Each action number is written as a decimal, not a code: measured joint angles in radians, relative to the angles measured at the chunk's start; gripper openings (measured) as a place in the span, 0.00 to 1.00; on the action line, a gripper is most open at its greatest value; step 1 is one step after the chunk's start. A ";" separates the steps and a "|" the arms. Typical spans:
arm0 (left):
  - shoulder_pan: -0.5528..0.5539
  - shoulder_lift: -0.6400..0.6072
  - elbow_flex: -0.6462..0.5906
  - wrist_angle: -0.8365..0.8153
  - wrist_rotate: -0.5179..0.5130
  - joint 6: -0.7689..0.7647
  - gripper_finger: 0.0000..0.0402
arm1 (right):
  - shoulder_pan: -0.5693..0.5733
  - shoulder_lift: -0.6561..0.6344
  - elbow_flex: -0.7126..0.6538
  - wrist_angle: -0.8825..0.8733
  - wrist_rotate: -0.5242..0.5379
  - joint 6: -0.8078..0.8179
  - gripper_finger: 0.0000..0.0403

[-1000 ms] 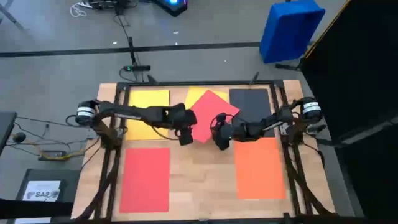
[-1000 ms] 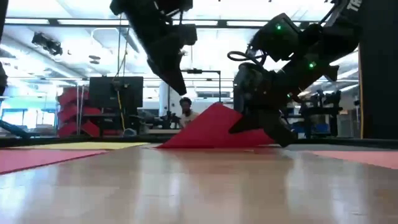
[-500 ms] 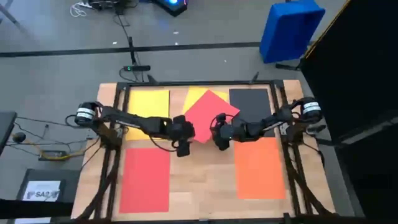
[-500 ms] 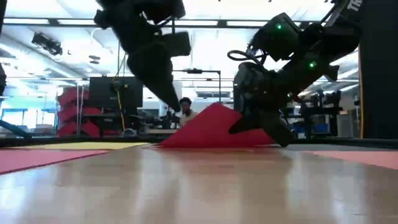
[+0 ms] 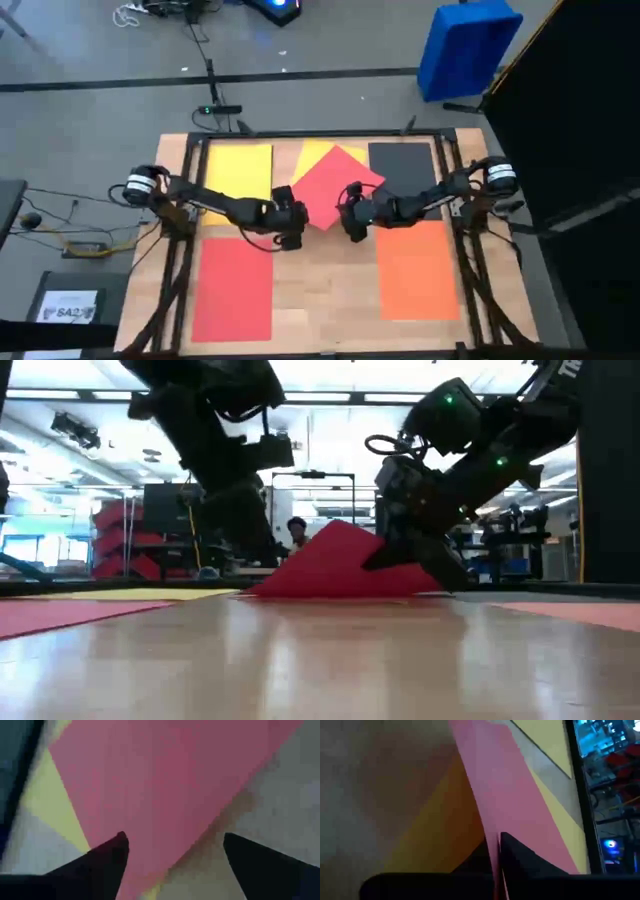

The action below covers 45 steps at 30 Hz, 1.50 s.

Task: Organize paper
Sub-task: Put the red paper to the bottom center of the table

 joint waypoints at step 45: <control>0.075 0.106 -0.202 0.393 -0.044 0.149 0.50 | 0.000 0.000 0.000 0.085 -0.055 -0.003 0.00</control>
